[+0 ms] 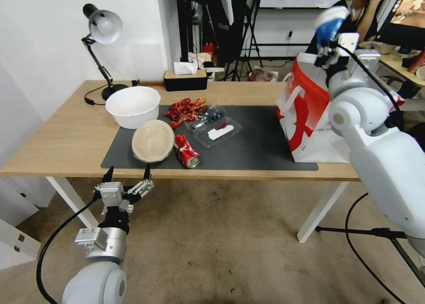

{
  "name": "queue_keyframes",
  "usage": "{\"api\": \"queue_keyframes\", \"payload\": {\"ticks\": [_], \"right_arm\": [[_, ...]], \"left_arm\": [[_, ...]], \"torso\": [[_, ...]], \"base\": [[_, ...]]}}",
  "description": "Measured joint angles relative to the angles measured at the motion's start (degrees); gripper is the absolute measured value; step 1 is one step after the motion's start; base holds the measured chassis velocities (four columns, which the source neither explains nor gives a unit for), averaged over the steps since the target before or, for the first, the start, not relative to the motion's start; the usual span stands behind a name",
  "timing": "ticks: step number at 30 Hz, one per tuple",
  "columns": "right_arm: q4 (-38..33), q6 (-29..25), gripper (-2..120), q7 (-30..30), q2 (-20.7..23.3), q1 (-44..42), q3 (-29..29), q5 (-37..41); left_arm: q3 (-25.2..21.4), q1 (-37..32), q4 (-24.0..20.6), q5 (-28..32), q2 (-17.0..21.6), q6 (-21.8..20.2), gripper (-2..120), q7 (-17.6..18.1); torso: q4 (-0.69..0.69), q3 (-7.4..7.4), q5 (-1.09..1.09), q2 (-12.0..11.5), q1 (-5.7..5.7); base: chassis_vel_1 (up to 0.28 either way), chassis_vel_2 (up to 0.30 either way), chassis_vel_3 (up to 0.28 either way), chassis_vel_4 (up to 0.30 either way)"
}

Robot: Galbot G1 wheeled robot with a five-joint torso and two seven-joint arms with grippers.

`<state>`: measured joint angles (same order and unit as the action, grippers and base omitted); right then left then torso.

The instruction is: Pick up the trash from the table and place it into the takeout bag.

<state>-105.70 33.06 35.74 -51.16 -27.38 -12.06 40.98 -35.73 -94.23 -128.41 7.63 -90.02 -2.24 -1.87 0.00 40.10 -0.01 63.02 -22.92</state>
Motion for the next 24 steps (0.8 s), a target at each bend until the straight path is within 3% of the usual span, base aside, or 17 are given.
{"api": "queue_keyframes", "payload": {"ticks": [8,12,16,18,19,24], "right_arm": [[-1.3,2.9,37,1.7,0.1,-0.9,-0.8,0.8],[-2.1,3.0,58,1.8,0.1,-1.1,-1.3,1.4],[-2.4,0.8,65,0.8,0.1,-1.1,-1.6,2.6],[-3.6,-7.2,76,-3.0,0.3,-1.4,-2.2,7.1],[-3.6,-7.2,76,-3.0,0.3,-1.4,-2.2,7.1],[-5.4,-20.0,96,-11.1,0.8,-3.8,-2.5,10.4]], "left_arm": [[-0.1,-0.5,-0.4,-0.1,0.0,0.1,100,0.0],[-0.2,-0.6,-0.6,-0.1,0.0,0.2,100,0.0],[-0.2,-0.6,-0.6,-0.1,0.0,0.2,100,0.0],[-0.2,-0.6,-0.6,-0.1,0.0,0.3,100,0.0],[-0.2,-0.6,-0.6,-0.1,0.0,0.3,100,0.0],[-0.2,-0.6,-0.6,-0.1,0.1,0.4,100,0.0]], "torso": [[0.0,0.0,0.02,0.0,0.0],[-0.01,0.0,0.01,0.0,0.0],[0.01,0.0,0.01,0.0,0.0],[0.0,0.0,0.02,0.0,0.0],[0.0,0.0,0.02,0.0,0.0],[0.0,0.0,0.01,0.0,0.0]], "base": [[0.0,0.0,0.0,0.0],[0.0,0.0,0.0,0.0],[0.0,0.0,0.0,0.0],[0.0,0.0,0.0,0.0],[0.0,0.0,0.0,0.0],[0.0,0.0,0.0,0.0]]}}
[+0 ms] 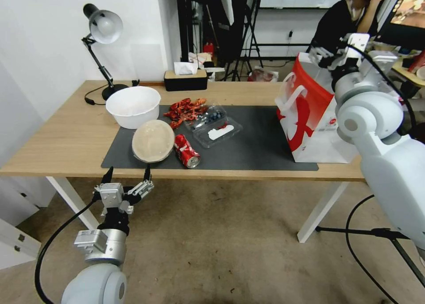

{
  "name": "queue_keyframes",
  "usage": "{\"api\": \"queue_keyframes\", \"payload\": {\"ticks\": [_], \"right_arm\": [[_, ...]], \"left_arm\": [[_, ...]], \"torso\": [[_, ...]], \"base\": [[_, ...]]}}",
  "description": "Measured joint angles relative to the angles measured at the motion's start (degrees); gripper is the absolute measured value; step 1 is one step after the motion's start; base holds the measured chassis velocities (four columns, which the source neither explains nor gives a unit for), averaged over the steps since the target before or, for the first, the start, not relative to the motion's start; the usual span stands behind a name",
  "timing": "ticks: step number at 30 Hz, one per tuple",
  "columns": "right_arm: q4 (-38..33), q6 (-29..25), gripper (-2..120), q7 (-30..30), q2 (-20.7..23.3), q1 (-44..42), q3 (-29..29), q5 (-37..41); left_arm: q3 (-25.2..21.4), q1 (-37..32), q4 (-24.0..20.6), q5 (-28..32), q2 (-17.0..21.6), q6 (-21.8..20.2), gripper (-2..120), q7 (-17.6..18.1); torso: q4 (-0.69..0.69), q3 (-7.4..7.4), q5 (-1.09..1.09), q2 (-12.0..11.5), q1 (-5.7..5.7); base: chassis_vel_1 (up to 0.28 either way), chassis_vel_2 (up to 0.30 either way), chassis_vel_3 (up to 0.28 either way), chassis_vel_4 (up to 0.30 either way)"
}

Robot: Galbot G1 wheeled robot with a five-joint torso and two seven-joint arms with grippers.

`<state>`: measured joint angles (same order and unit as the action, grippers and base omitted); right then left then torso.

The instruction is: Pick up the trash from the table and place it into the takeout bag.

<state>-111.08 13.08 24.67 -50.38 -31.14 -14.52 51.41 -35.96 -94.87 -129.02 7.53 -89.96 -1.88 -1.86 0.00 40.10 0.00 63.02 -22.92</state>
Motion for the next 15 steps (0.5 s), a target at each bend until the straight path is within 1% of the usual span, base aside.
{"api": "queue_keyframes", "payload": {"ticks": [1,2,3,4,5,6,8,9,10,12,13,14,15], "right_arm": [[-0.4,-1.8,99,-1.6,0.1,-0.7,0.0,0.0],[-0.4,-1.8,99,-1.6,0.1,-0.7,0.0,0.0],[-1.4,-4.4,100,-4.2,0.4,-2.2,-0.1,0.0],[-1.7,-4.9,100,-4.7,0.5,-2.6,-0.2,0.0],[-3.1,-6.6,100,-6.9,0.8,-4.7,-0.4,-0.6],[-5.0,-8.4,100,-9.0,1.4,-7.9,-0.7,-2.5],[-5.5,-9.0,100,-9.5,1.5,-9.0,-0.8,-3.3],[-7.1,-10.8,100,-10.9,2.0,-13.1,-1.2,-6.4],[-7.1,-10.8,100,-10.9,2.0,-13.1,-1.2,-6.4],[-8.4,-12.0,100,-12.1,2.4,-17.1,-1.5,-9.5],[-9.8,-12.6,100,-12.2,2.5,-20.3,-1.5,-11.8],[-9.8,-12.6,100,-12.2,2.5,-20.3,-1.5,-11.8],[-10.6,-13.0,100,-11.9,2.4,-22.1,-1.7,-13.2]], "left_arm": [[0.0,0.0,0.0,0.0,0.0,0.0,100,0.0],[0.0,0.0,0.0,0.0,0.0,0.0,100,0.0],[0.0,0.0,0.0,0.0,0.1,0.0,100,0.0],[0.0,0.0,0.0,0.0,0.1,0.0,100,0.0],[0.0,0.0,0.1,0.0,0.2,0.0,100,0.0],[0.0,0.0,0.1,0.0,0.2,0.0,100,0.0],[0.0,0.0,0.2,0.0,0.3,0.0,100,0.0],[0.0,0.0,0.3,0.0,0.3,0.0,100,0.0],[0.0,0.0,0.3,0.0,0.3,0.0,100,0.0],[0.0,0.1,0.4,0.0,0.3,0.1,100,0.0],[0.0,0.2,0.5,0.1,0.4,0.1,100,0.0],[0.0,0.2,0.5,0.1,0.4,0.1,100,0.0],[0.0,0.2,0.6,0.1,0.4,0.2,100,0.0]], "torso": [[-0.01,0.0,0.0,0.0,0.0],[-0.01,0.0,0.0,0.0,0.0],[0.0,0.0,0.0,0.0,0.0],[0.0,0.0,0.01,0.0,0.0],[-0.02,0.0,0.01,0.0,0.0],[0.0,0.0,0.0,0.0,0.01],[0.0,0.0,0.0,0.0,0.0],[0.0,0.0,0.02,0.0,0.01],[0.0,0.0,0.02,0.0,0.01],[0.01,0.0,-0.03,0.0,0.0],[0.02,0.0,-0.02,0.0,0.0],[0.02,0.0,-0.02,0.0,0.0],[0.01,0.0,0.01,0.0,0.01]], "base": [[0.0,0.0,0.0,0.0],[0.0,0.0,0.0,0.0],[0.0,0.0,0.0,0.0],[0.0,0.0,0.0,0.0],[0.0,0.0,0.0,0.0],[0.0,0.0,0.0,0.0],[0.0,0.0,0.0,0.0],[0.0,0.0,0.0,0.0],[0.0,0.0,0.0,0.0],[0.0,0.0,0.0,0.0],[0.0,0.0,0.0,0.0],[0.0,0.0,0.0,0.0],[0.0,0.0,0.0,0.0]]}}
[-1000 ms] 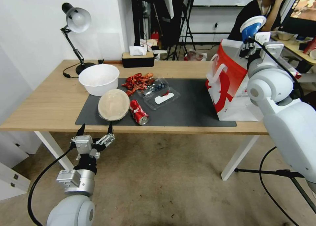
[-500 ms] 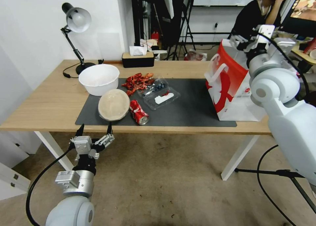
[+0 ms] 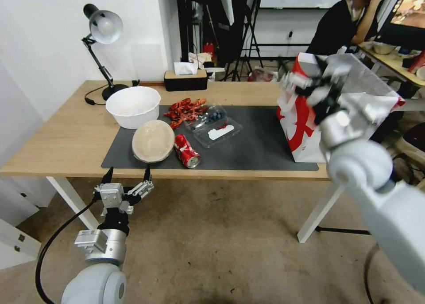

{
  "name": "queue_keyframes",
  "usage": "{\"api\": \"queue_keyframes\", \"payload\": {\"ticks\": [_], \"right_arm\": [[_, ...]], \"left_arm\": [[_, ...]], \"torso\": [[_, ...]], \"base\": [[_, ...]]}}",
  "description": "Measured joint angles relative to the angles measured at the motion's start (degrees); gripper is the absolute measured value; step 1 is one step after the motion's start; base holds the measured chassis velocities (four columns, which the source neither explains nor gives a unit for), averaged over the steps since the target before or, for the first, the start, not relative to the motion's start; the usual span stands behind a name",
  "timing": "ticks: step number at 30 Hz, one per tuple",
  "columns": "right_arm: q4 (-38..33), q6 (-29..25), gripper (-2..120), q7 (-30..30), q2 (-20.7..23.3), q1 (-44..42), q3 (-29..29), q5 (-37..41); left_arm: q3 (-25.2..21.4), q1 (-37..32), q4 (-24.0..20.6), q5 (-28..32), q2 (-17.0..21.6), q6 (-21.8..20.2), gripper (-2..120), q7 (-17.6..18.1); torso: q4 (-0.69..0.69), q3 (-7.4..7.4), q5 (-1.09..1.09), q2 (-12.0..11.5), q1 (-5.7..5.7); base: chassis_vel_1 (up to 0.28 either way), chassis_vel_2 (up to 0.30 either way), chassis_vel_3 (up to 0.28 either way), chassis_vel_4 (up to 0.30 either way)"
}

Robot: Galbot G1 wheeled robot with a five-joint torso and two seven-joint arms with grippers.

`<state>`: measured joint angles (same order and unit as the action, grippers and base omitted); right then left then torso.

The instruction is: Pick up the trash from the table and place it into the takeout bag.

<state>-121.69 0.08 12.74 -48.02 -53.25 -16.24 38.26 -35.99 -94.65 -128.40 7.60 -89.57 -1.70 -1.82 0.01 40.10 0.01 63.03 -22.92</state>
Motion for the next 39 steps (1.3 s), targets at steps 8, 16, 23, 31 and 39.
{"api": "queue_keyframes", "payload": {"ticks": [8,16,23,31,39], "right_arm": [[-5.5,-4.2,100,0.2,-3.3,-16.8,-6.2,-12.9],[-5.3,-10.5,100,3.9,-9.5,-33.1,-10.5,-22.4],[-1.2,-14.7,100,7.6,-13.7,-40.7,-10.0,-26.0],[1.1,-15.8,100,9.1,-15.2,-41.9,-8.2,-28.1],[1.0,-15.4,100,9.3,-15.1,-40.3,-6.9,-28.2]], "left_arm": [[0.0,0.3,0.7,0.1,0.2,0.3,100,0.0],[0.0,0.7,1.4,0.3,0.6,0.4,100,0.0],[0.1,0.7,1.5,0.3,0.8,0.6,100,0.0],[0.3,0.5,1.6,0.2,0.6,1.1,100,-0.1],[-0.1,1.5,4.2,-3.4,2.3,5.3,100,-1.3]], "torso": [[-0.01,0.0,-0.01,0.0,0.0],[-0.01,0.0,-0.02,0.0,0.01],[0.0,0.0,-0.01,0.0,0.01],[-0.02,0.0,-0.01,0.0,0.0],[0.0,0.01,-0.01,0.0,0.0]], "base": [[0.0,0.0,0.0,0.0],[0.0,0.0,0.0,0.0],[0.0,0.0,0.0,0.0],[0.0,0.0,0.0,0.0],[0.0,0.0,0.0,0.0]]}}
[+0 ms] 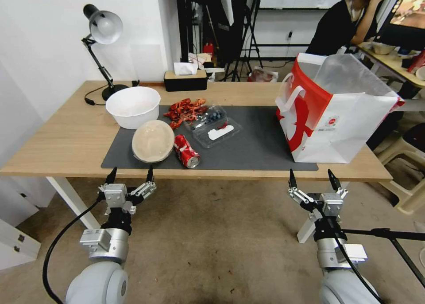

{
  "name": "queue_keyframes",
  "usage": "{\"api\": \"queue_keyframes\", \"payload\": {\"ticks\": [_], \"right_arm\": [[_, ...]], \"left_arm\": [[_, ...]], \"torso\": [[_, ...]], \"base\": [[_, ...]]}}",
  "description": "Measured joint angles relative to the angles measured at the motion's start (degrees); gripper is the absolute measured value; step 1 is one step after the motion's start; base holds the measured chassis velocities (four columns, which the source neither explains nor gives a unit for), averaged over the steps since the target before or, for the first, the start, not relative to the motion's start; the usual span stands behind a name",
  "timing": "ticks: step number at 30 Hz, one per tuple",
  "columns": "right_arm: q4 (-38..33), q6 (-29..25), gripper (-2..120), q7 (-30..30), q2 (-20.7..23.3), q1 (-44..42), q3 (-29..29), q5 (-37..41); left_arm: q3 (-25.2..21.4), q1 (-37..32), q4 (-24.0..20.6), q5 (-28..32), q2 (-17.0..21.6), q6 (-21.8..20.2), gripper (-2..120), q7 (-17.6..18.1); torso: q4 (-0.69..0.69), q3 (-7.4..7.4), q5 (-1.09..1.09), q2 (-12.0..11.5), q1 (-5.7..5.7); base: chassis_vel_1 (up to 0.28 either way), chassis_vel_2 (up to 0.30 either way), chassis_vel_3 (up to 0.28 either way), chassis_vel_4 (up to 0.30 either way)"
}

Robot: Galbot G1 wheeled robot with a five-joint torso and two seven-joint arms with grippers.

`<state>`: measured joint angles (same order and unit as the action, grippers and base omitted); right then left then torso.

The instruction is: Pick up the trash from the table and place it into the takeout bag.

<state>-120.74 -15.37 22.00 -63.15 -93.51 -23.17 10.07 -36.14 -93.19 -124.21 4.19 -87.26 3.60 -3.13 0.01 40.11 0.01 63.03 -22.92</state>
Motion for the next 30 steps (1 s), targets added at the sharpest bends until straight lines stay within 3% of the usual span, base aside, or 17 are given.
{"api": "queue_keyframes", "payload": {"ticks": [2,6,20,22,30], "right_arm": [[0.0,0.7,100,0.1,0.5,2.2,2.2,0.0],[0.2,1.1,100,0.3,0.9,3.8,3.8,0.1],[0.5,2.0,100,1.0,0.6,3.2,5.1,-0.2],[0.6,2.0,100,1.1,0.3,2.5,5.0,-0.6],[0.6,2.0,100,1.3,-0.1,2.0,4.5,-1.0]], "left_arm": [[-1.3,0.2,2.0,-4.4,1.5,4.9,100,-1.4],[-2.3,1.8,4.2,-9.6,3.9,8.6,100,-3.6],[-2.0,7.1,10.0,-13.4,15.9,11.8,100,-8.6],[-1.5,8.6,11.7,-13.7,19.8,12.6,100,-9.8],[0.0,11.7,15.7,-15.1,28.5,13.0,100,-11.0]], "torso": [[-0.02,0.0,0.0,0.0,0.0],[-0.02,0.0,0.01,0.0,0.0],[-0.02,0.0,0.0,0.0,0.0],[0.0,0.0,0.01,0.0,0.0],[-0.02,0.0,0.0,0.0,0.0]], "base": [[0.0,0.0,0.0,0.0],[0.0,0.0,0.0,0.0],[0.0,0.0,0.0,0.0],[0.0,0.0,0.0,0.0],[0.0,0.0,0.0,0.0]]}}
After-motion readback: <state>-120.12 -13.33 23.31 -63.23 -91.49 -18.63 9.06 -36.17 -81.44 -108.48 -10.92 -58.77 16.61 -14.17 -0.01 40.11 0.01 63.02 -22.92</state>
